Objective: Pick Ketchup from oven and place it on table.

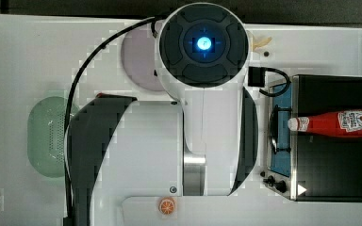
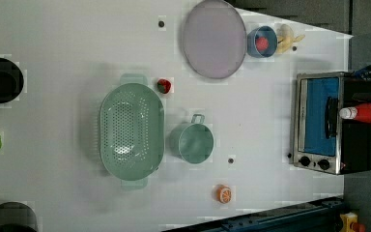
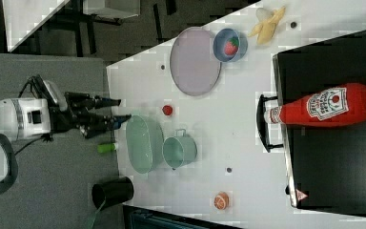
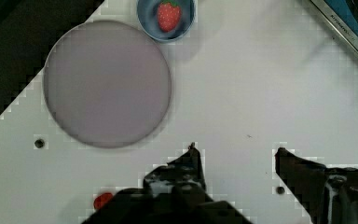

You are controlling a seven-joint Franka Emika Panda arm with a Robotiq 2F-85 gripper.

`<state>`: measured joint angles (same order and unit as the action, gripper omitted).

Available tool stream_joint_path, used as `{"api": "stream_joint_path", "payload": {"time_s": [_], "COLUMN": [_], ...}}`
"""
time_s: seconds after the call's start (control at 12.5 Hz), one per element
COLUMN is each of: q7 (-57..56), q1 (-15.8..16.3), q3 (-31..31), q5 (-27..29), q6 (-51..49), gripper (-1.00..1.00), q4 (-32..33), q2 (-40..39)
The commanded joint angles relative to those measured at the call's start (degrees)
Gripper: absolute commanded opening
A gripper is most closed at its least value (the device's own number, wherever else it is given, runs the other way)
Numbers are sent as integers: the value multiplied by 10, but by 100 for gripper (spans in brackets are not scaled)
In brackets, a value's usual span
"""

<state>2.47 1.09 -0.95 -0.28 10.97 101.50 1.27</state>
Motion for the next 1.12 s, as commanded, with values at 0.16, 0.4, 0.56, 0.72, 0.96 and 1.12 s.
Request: {"api": "stream_joint_path", "payload": {"time_s": [0.16, 0.4, 0.56, 0.72, 0.96, 1.12], "q7": [1, 1, 0, 0, 0, -1], "q1": [-3, -4, -6, -12, -22, -26], "q3": [-38, -46, -65, -95, -152, -192], "q5": [2, 2, 2, 2, 2, 2], "q6": [-100, -95, -90, -78, -32, 1], "gripper": [82, 100, 100, 100, 100, 100], "q4": [40, 40, 40, 40, 39, 39], "q2": [146, 143, 135, 121, 88, 61]}}
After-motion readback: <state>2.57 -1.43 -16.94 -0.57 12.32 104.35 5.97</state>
